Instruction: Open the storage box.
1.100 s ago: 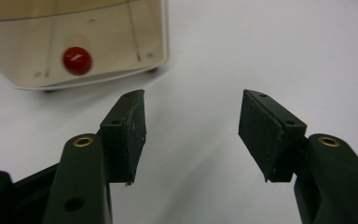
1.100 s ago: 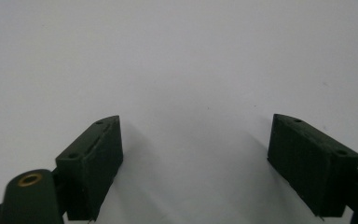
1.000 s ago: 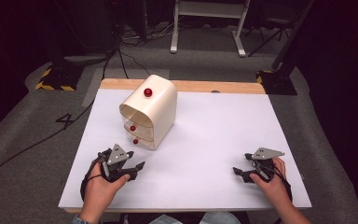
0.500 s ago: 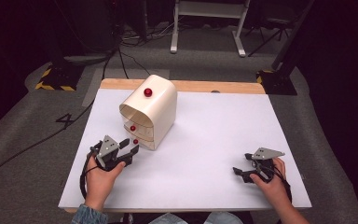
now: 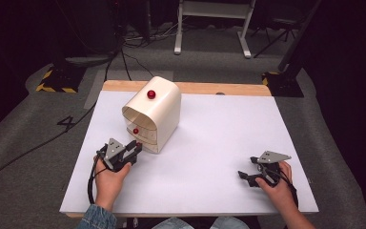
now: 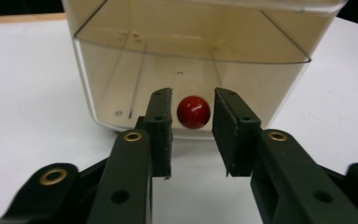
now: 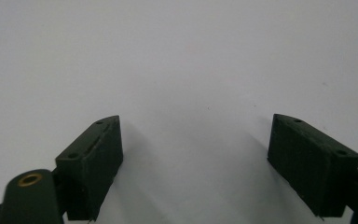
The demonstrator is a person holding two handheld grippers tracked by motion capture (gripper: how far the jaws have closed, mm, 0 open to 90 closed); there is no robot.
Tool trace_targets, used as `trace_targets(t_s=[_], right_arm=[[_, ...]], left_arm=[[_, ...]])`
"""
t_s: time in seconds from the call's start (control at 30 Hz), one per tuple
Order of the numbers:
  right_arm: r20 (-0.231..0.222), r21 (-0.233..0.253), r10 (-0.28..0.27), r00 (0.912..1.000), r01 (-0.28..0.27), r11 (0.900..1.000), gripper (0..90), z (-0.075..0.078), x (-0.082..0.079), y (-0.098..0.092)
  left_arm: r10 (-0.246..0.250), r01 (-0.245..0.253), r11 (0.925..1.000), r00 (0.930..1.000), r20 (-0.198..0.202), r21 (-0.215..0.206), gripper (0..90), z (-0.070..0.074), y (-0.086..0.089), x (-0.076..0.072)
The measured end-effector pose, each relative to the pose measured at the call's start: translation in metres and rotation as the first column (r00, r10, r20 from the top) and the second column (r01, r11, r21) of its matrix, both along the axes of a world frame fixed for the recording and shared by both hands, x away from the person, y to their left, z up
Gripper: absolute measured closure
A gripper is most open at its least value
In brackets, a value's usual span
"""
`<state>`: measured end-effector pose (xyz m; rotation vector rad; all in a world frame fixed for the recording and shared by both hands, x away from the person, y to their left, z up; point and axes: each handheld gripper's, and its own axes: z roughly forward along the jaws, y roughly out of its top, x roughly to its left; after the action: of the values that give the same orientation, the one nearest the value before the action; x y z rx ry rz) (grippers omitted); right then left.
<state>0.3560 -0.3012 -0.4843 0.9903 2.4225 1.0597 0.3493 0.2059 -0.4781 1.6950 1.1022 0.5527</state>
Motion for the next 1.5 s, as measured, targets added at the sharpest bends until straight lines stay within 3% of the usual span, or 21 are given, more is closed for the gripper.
trace_targets(t_s=[0.07,0.27,0.53,0.63,0.87,0.97,1.33,1.5], right_arm=[[0.000,0.000,0.000,1.0000,0.000,1.000,18.0,0.000,0.000,0.000],[-0.001,0.000,0.000,1.0000,0.000,1.000,18.0,0.000,0.000,0.000],[-0.001,0.000,0.000,1.0000,0.000,1.000,18.0,0.000,0.000,0.000],[-0.001,0.000,0.000,1.0000,0.000,1.000,18.0,0.000,0.000,0.000],[-0.003,0.001,0.000,1.0000,0.000,1.000,17.9,0.000,0.000,0.000],[-0.004,0.001,0.000,1.0000,0.000,1.000,17.9,0.000,0.000,0.000],[-0.008,0.003,0.001,1.0000,-0.001,1.000,17.8,0.000,0.001,0.000],[-0.008,0.002,0.001,1.0000,-0.001,1.000,17.8,0.000,0.001,0.000]], left_arm=[[-0.006,0.006,0.9999,1.0000,0.002,-0.011,70.8,0.000,0.001,0.000],[-0.002,0.002,0.9998,1.0000,0.006,0.022,73.2,0.000,-0.003,0.000],[0.000,0.000,0.9998,1.0000,0.008,0.018,73.4,0.000,-0.003,-0.001],[-0.001,0.001,0.9995,0.9999,-0.010,0.031,73.4,0.003,0.000,-0.006],[0.002,0.000,0.9985,0.9996,-0.028,0.055,73.4,0.007,0.009,-0.027],[0.002,0.000,0.9969,0.9996,-0.026,0.078,73.4,0.010,0.016,-0.043],[0.003,0.000,0.9968,0.9994,-0.034,0.080,73.3,0.012,0.036,-0.080],[-0.001,0.004,0.9970,0.9991,-0.043,0.077,73.2,0.007,0.043,-0.088]])
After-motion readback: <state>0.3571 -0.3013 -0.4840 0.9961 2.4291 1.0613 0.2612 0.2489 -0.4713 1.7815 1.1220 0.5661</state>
